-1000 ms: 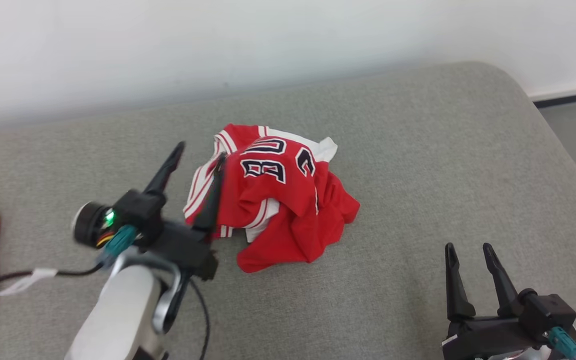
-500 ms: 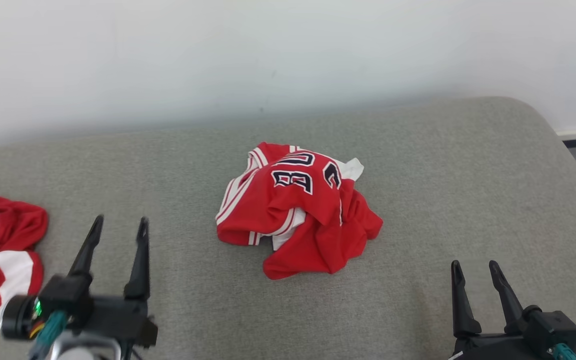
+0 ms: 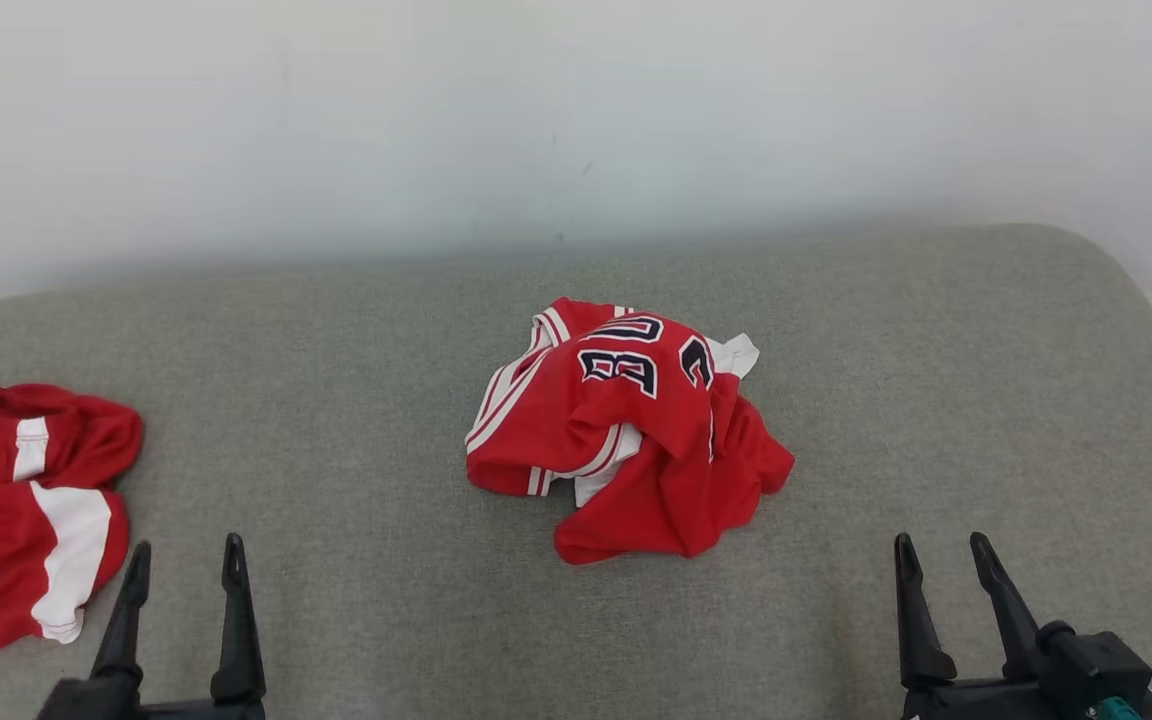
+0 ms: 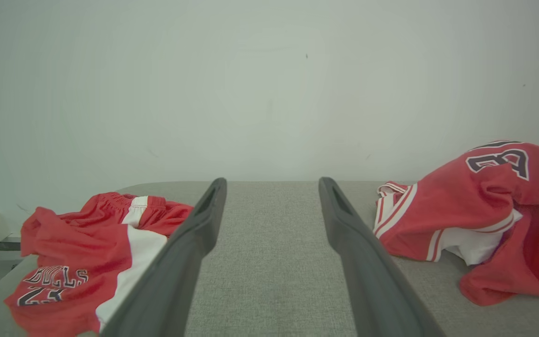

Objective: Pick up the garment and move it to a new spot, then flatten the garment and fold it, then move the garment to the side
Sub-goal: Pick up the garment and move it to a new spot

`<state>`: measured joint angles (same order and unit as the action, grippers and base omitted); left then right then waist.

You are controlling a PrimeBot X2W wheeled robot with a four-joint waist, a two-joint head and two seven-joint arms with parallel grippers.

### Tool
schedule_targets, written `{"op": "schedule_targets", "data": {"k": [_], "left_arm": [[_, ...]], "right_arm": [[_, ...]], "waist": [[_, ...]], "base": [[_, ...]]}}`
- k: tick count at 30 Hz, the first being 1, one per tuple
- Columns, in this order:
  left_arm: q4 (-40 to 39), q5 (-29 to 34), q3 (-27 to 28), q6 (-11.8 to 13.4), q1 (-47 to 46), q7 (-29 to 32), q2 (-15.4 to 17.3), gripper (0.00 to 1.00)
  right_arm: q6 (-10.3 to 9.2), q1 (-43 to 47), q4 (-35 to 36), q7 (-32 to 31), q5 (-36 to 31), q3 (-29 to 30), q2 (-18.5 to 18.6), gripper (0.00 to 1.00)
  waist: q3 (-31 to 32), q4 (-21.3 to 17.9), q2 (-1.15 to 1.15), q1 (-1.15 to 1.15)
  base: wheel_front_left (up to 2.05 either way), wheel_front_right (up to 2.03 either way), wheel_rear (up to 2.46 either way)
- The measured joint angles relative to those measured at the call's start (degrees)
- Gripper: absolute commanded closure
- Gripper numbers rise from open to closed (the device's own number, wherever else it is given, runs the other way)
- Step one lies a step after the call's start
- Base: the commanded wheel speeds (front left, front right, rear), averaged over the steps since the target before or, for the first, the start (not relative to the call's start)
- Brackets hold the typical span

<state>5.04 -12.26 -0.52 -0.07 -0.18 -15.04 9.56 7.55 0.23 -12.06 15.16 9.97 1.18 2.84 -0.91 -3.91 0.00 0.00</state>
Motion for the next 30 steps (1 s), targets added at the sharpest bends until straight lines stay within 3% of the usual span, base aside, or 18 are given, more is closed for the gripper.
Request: {"op": "schedule_targets", "data": {"k": [15,30], "left_arm": [[-4.74,4.83,5.33,-4.63,5.06,0.0,-5.36,0.0],[-5.56,6.79,7.47,-6.57,6.31,0.0,-6.36,0.0]], "right_arm": [[0.0,0.21,0.29,0.0,-0.48,-0.01,-0.01,0.0],[0.0,1.03,0.26,0.0,-0.58,-0.43,0.0,0.0]], "waist": [[-0.01,1.19,0.0,0.0],[-0.18,1.0,0.0,0.0]], "base": [[0.0,0.0,0.0],[0.0,0.0,0.0]]}}
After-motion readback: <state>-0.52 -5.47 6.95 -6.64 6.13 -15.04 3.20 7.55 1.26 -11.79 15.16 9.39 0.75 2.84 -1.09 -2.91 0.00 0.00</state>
